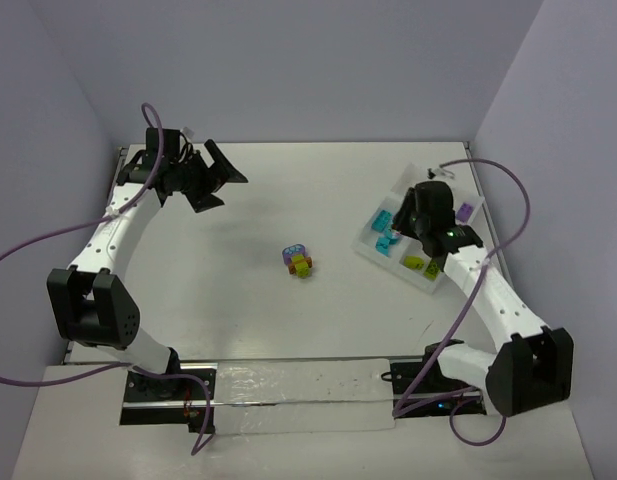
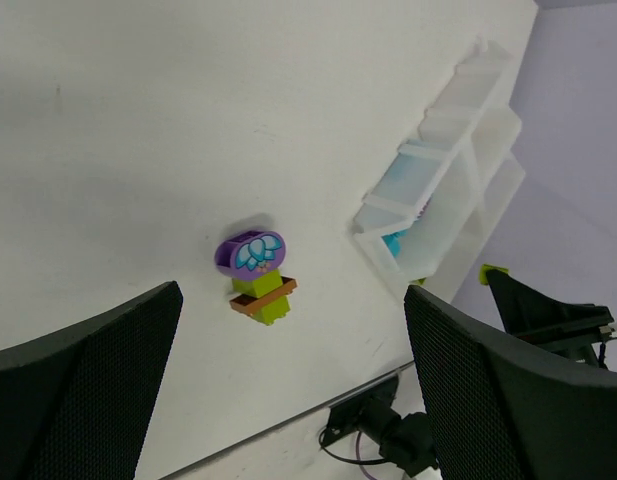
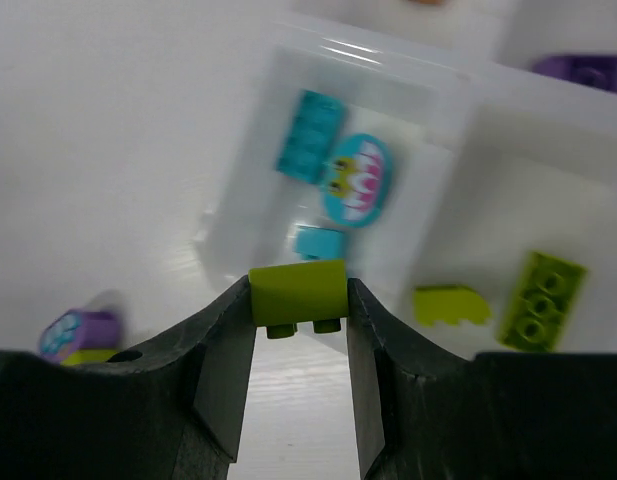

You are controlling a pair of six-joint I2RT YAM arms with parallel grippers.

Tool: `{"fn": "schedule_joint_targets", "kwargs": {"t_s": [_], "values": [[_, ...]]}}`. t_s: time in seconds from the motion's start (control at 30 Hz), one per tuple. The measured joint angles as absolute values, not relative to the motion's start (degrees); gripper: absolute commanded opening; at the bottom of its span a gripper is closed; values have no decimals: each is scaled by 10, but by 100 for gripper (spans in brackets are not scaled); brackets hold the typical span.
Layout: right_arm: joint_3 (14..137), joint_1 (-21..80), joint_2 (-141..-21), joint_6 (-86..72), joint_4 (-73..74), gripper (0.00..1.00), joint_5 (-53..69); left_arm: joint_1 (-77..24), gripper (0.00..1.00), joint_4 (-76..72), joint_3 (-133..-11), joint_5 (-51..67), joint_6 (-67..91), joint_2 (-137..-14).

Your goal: Sort the legos into containers by color

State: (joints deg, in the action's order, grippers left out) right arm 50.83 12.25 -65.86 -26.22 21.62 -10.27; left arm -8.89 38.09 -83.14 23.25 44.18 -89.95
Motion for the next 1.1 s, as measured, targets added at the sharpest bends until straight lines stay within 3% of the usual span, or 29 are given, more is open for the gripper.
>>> {"fn": "schedule_joint_targets", "kwargs": {"t_s": [0.2,0.23,0.33,0.43,0.57,0.77,0.93,1.1], "values": [[438,46,-620,-299,256,14,-145,-89,98,389,-807,222,427,-900],[431,31,-623,-303,258,24,-147,-89,98,392,-805,221,426,-900],[428,8,-636,-308,256,73,-154,-89,98,397,-804,221,423,-900],[428,6,-653,-309,243,89,-162,-89,98,397,-804,220,422,-900],[430,6,-671,-304,225,92,-166,-89,98,397,-804,220,421,-900],[448,31,-668,-269,195,81,-141,-90,98,400,-804,213,416,-900],[486,211,-668,-197,160,78,-92,-90,98,409,-804,199,412,-900],[574,375,-763,-137,150,76,-41,-90,98,416,-804,192,411,-899]]}}
